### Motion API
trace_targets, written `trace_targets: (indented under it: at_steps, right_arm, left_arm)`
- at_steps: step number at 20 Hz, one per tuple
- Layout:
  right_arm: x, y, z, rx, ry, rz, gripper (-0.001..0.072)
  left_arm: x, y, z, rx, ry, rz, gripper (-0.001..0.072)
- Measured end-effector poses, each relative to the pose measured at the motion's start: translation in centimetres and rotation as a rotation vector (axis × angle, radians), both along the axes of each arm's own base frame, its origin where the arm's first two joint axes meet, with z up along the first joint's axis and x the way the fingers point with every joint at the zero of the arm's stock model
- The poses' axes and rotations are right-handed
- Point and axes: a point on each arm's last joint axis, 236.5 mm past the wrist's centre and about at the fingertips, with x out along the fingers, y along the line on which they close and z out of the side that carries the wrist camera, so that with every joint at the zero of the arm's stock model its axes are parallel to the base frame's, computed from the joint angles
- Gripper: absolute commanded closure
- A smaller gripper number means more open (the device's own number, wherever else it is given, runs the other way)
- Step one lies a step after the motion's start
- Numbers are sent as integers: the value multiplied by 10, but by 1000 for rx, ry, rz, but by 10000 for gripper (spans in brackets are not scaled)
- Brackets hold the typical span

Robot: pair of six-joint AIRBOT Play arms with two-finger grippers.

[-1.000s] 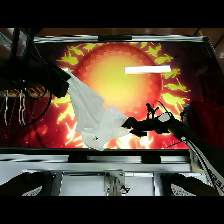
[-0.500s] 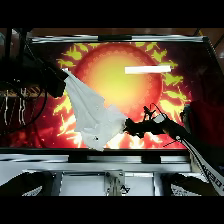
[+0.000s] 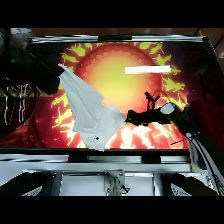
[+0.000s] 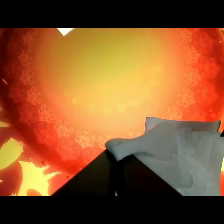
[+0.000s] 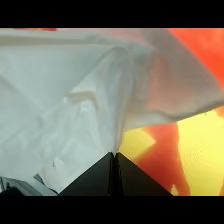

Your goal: Fold the shirts.

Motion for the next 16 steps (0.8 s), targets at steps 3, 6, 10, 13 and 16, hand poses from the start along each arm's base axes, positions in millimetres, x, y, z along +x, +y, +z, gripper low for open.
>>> trace_targets:
  at_steps: [3, 6, 10, 13, 16]
  right_arm:
    - [45, -32, 101, -12, -287, -57, 660]
    - [73, -74, 228, -23, -621, -182, 660]
    - [53, -122, 399, -28, -1056, -347, 660]
    - [14, -146, 477, -84, -1275, -416, 660]
    - [-21, -160, 519, -156, -1408, -459, 660]
  left_arm:
    - [3, -2, 53, -111, -138, 6, 679]
    - [1, 3, 120, -331, -255, 57, 680]
    - [-27, 16, 197, -566, -371, 51, 679]
    - [-55, 30, 209, -602, -357, 43, 680]
    - [-72, 49, 184, -510, -270, 83, 679]
